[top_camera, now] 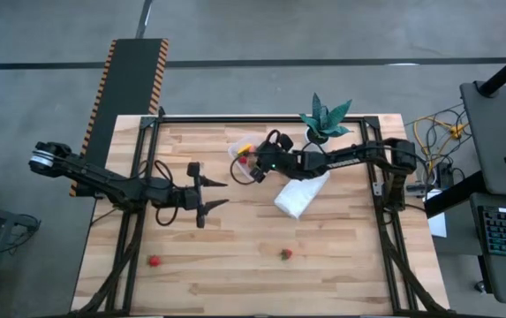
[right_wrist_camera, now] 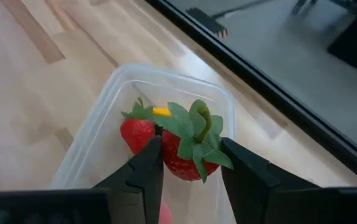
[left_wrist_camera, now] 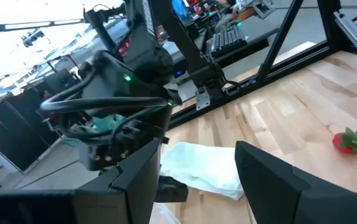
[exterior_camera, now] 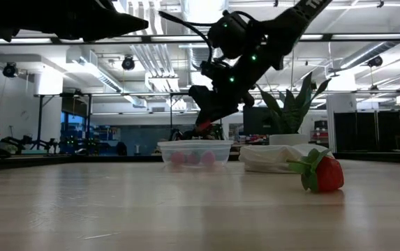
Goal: Pick and placing Produce into tupperware
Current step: Put the strawberry into the transparent bin
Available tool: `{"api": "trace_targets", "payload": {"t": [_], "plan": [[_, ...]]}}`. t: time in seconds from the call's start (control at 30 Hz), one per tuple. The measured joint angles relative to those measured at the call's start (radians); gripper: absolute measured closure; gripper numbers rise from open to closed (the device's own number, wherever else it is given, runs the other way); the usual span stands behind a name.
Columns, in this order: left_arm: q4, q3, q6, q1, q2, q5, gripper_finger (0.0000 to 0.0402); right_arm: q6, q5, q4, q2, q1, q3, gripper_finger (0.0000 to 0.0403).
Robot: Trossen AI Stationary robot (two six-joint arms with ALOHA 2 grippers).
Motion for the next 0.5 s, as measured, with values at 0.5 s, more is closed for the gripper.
{"api": "trace_targets", "payload": {"t": [0.5], "plan": [[-0.001, 0.0, 0.029, 0.002, -0.046, 0.0, 0.0207, -0.156, 0.009, 0.375, 0.001, 0.015, -0.214, 0.0273]]}}
